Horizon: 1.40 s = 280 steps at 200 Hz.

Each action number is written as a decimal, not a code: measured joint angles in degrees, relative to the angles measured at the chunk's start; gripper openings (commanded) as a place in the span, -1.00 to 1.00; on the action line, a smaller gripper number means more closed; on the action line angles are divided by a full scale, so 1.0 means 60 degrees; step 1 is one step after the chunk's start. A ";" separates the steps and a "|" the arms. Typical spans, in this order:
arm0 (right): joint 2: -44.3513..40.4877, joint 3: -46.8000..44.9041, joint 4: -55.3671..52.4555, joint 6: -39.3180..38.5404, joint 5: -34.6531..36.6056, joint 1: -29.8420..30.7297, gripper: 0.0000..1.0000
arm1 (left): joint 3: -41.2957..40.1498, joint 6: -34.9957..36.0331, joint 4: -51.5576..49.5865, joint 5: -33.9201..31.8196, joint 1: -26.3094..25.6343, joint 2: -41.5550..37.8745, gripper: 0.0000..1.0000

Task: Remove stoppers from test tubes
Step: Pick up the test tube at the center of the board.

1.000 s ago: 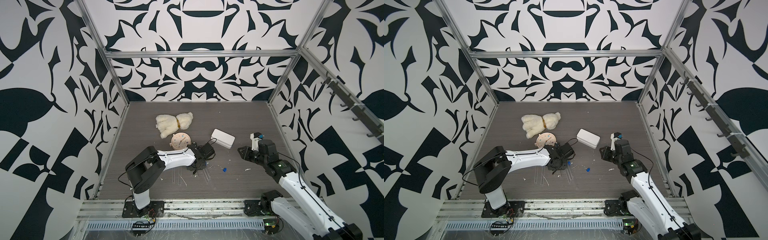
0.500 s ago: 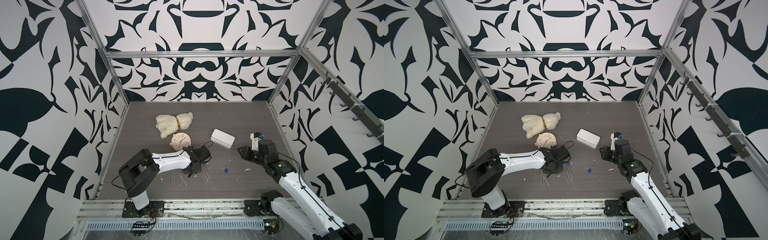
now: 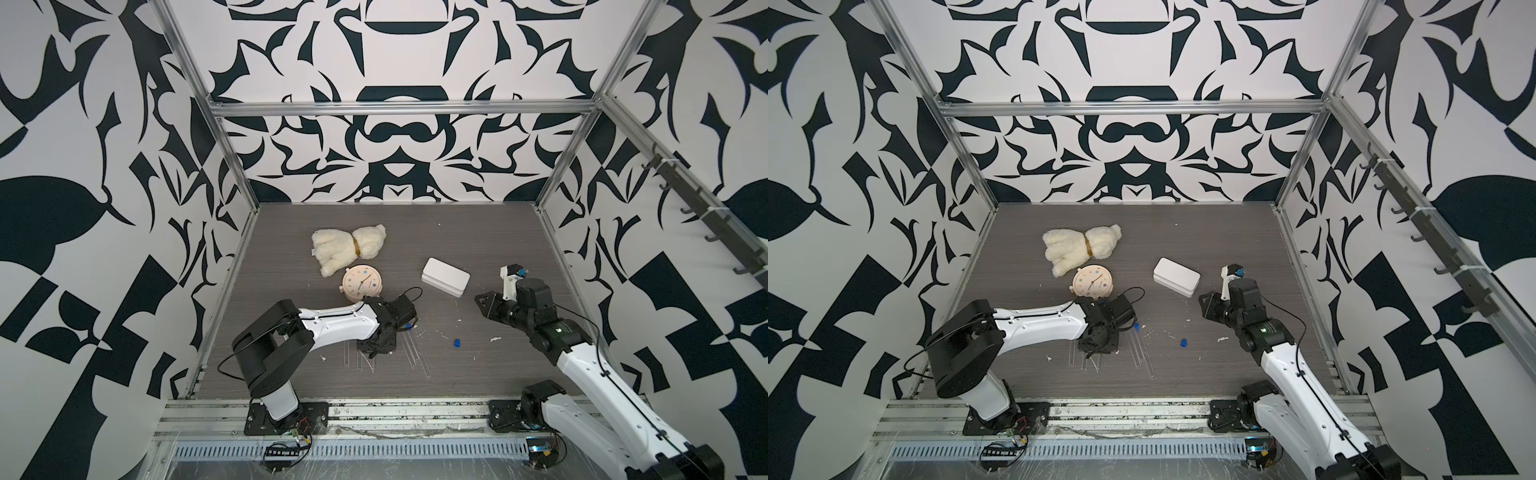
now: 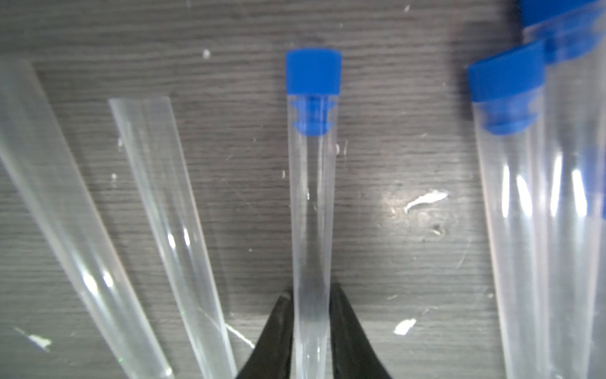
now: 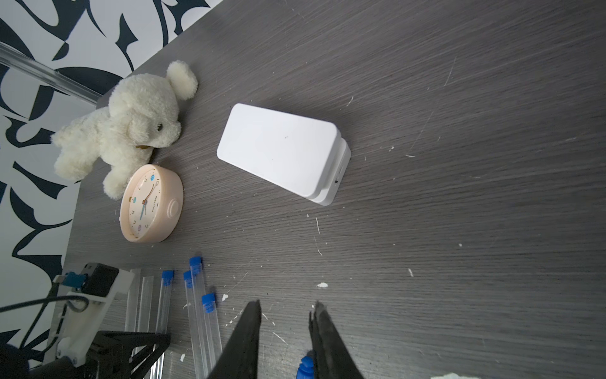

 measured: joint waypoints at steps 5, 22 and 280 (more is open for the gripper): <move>0.0007 0.0000 0.0000 0.0000 0.0000 0.0000 -0.43 | 0.0000 0.0004 0.0000 0.0011 0.0000 0.0000 -0.49; 0.0044 0.0000 0.0000 0.0000 0.0000 0.0000 -0.43 | 0.0000 0.0026 0.0000 0.0044 0.0000 0.0000 -0.52; 0.0215 0.0000 0.0160 0.0080 -0.0004 0.0000 -0.45 | -0.0015 0.0168 -0.0073 -0.0004 0.0011 -0.0091 -0.70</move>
